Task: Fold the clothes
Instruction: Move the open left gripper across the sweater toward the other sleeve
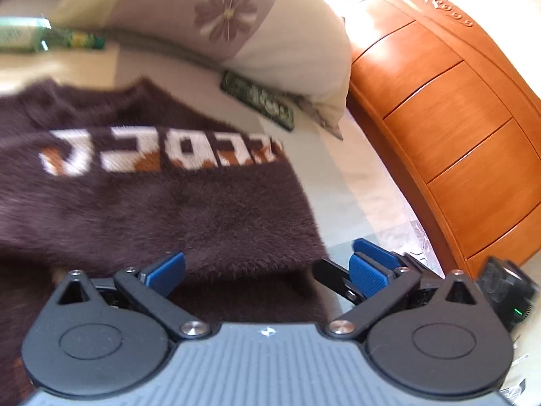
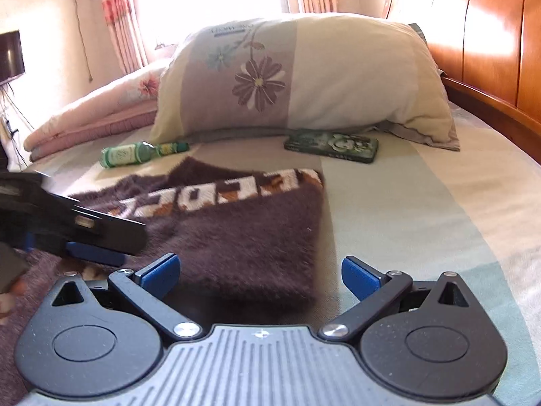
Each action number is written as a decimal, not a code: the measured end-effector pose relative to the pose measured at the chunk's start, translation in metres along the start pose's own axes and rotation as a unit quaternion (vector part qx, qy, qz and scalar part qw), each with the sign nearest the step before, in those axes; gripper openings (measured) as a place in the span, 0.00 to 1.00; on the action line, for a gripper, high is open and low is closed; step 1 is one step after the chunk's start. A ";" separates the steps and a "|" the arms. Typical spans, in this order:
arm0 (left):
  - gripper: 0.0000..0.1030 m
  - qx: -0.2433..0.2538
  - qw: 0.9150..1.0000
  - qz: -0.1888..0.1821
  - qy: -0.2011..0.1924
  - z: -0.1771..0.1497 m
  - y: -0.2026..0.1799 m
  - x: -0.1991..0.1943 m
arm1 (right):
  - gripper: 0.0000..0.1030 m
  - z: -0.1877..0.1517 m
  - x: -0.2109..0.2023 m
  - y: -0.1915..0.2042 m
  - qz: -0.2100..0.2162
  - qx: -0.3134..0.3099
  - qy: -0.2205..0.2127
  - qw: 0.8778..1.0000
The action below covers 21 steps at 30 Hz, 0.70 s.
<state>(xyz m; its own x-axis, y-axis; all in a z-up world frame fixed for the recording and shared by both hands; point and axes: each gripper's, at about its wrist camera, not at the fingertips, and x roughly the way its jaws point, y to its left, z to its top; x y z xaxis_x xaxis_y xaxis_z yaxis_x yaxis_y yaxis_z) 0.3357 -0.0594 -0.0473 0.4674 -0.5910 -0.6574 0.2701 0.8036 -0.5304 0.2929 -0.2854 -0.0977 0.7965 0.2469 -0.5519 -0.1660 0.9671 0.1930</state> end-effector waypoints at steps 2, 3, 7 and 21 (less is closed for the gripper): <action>0.99 0.016 1.000 0.022 -0.006 0.001 -0.005 -0.031 | 1.00 0.002 0.001 0.002 0.012 0.009 0.001 1.000; 0.99 0.025 0.999 0.033 -0.010 0.000 -0.008 -0.045 | 1.00 0.004 0.002 0.002 0.019 0.015 0.002 1.000; 0.99 0.053 0.996 0.070 -0.021 -0.010 -0.008 -0.086 | 1.00 0.007 0.013 0.006 0.081 0.065 0.032 0.994; 0.99 0.052 0.974 0.212 -0.057 -0.150 0.047 -0.075 | 1.00 -0.006 0.032 0.072 0.136 0.003 0.093 0.986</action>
<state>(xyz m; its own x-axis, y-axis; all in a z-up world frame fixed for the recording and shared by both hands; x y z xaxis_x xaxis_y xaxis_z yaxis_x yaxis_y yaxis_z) 0.1872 0.0120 -0.1030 0.6447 -0.1974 -0.7385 0.1141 0.9801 -0.1624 0.3030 -0.2079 -0.1065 0.6020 0.5049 -0.6186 -0.3544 0.8632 0.3596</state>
